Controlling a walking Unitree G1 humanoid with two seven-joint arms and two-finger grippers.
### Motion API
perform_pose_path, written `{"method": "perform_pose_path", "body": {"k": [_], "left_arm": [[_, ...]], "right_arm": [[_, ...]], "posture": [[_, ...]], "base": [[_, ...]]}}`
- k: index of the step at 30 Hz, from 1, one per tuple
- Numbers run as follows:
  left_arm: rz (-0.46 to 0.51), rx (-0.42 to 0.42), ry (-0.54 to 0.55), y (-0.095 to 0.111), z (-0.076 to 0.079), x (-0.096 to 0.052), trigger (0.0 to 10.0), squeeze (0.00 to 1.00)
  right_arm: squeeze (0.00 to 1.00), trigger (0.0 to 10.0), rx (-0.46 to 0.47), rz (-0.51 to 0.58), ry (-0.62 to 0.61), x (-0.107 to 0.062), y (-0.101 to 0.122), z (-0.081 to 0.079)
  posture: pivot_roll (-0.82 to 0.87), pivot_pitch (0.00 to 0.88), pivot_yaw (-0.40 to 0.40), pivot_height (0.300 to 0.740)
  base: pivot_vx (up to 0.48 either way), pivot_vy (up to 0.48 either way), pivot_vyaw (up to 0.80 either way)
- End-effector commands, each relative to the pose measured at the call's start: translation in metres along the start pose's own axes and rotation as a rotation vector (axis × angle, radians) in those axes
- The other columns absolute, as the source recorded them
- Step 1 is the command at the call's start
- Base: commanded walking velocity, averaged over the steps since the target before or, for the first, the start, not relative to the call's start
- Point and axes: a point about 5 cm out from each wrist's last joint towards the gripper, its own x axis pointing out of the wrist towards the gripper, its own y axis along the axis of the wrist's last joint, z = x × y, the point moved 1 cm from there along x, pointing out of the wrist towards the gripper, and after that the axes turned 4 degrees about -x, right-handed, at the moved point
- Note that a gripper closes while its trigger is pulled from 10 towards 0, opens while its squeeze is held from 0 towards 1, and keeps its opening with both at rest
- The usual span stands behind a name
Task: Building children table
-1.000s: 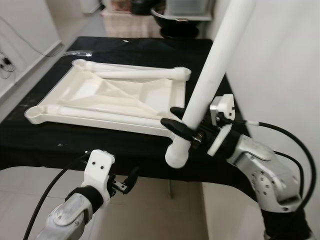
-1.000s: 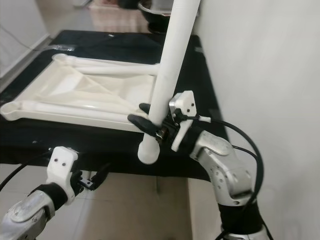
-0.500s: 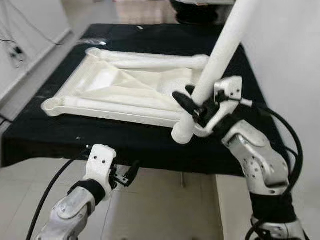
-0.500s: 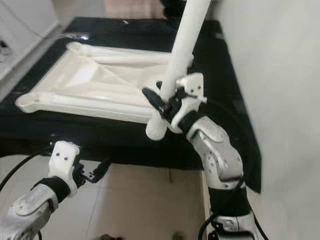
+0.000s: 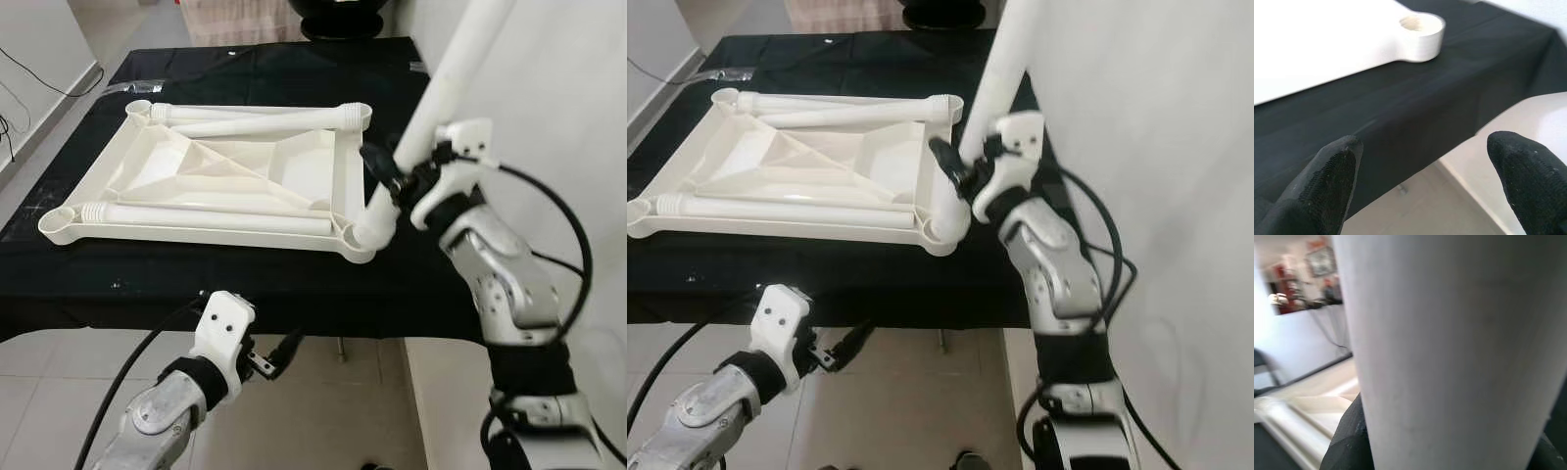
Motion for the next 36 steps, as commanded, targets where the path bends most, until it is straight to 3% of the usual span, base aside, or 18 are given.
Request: {"method": "perform_pose_path", "body": {"k": [1,6,9,12,16,19,21,29,36], "left_arm": [[-0.003,-0.012,-0.029,-0.004,0.002,0.0,10.0,0.0],[0.03,-0.011,-0.039,0.002,0.005,-0.001,10.0,0.0],[0.053,-0.026,-0.058,0.006,0.01,-0.004,10.0,0.0],[0.065,-0.058,-0.066,0.008,0.011,-0.011,10.0,0.0],[0.074,-0.076,-0.073,0.01,0.013,-0.019,10.0,0.0],[0.093,-0.076,-0.081,0.015,0.02,-0.035,10.0,0.0],[0.097,-0.077,-0.082,0.016,0.022,-0.038,10.0,0.0],[0.098,-0.091,-0.101,0.021,0.03,-0.05,10.0,0.0],[0.088,-0.106,-0.118,0.023,0.034,-0.057,10.0,0.0]], "right_arm": [[0.0,10.0,-0.013,0.011,0.16,0.01,-0.001,-0.014],[0.0,10.0,-0.071,-0.028,0.359,0.025,-0.005,-0.027],[0.0,10.0,-0.074,-0.043,0.561,0.033,-0.002,-0.035],[0.0,10.0,-0.065,-0.04,0.654,0.036,0.004,-0.036],[0.0,10.0,-0.046,-0.029,0.691,0.039,0.01,-0.032],[0.0,10.0,0.005,0.017,0.738,0.045,0.026,-0.017],[0.0,10.0,0.011,0.029,0.755,0.045,0.031,-0.012],[0.0,10.0,0.038,0.107,0.844,0.035,0.058,0.008],[0.0,10.0,-0.059,0.063,0.854,0.03,0.057,0.015]], "posture": [[-0.03,0.212,0.014,0.74],[-0.02,0.252,0.007,0.74],[0.0,0.283,0.003,0.74],[0.01,0.309,0.001,0.74],[0.02,0.325,0.0,0.74],[0.05,0.352,-0.003,0.74],[0.05,0.36,-0.004,0.74],[0.05,0.392,0.005,0.74],[0.05,0.398,0.018,0.74]], "base": [[0.0,0.0,0.0],[0.0,0.0,0.0],[0.0,0.0,0.0],[0.0,0.0,0.0],[0.0,0.0,0.0],[0.0,0.0,0.0],[0.0,0.0,0.0],[0.0,0.0,0.0],[0.0,0.0,0.0]]}}
